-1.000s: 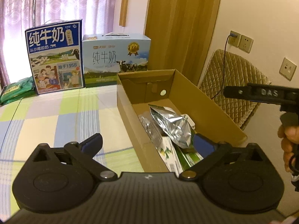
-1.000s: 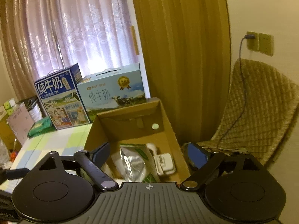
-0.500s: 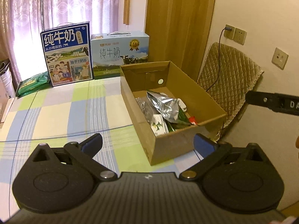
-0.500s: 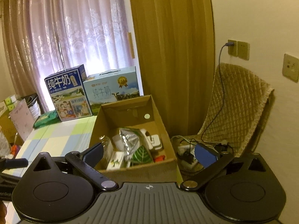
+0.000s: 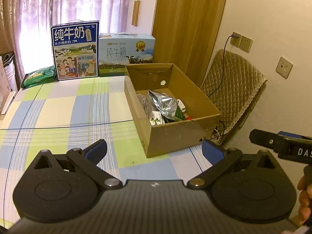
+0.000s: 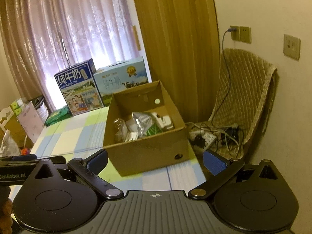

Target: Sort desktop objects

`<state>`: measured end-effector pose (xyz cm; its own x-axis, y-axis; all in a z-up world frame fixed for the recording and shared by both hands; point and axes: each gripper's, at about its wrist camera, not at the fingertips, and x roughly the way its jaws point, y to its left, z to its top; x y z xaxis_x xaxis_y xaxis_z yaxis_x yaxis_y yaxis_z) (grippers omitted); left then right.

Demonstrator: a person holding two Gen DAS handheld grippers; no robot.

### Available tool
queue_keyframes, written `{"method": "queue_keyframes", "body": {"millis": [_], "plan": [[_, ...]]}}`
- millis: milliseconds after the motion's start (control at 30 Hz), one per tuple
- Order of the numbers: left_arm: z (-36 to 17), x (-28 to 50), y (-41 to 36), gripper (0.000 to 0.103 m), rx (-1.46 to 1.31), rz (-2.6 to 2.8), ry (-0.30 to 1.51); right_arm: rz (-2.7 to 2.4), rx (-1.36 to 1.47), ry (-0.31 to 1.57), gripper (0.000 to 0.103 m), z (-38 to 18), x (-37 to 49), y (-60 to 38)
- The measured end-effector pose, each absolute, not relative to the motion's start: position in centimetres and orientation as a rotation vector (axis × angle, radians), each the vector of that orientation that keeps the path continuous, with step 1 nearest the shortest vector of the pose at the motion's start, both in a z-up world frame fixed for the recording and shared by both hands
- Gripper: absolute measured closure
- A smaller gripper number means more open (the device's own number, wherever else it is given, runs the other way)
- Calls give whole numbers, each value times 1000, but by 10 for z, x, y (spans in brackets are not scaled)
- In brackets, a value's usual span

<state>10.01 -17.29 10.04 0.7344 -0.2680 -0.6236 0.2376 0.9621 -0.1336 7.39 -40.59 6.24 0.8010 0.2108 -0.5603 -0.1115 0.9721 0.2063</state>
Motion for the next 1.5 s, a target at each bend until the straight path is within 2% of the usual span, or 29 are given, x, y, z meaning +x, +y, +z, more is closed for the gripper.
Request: {"method": "queue_keyframes", "body": {"millis": [1500], "plan": [[95,92,-168,1,-48,-277,701,151,98,623,2,62,56,-383]]}}
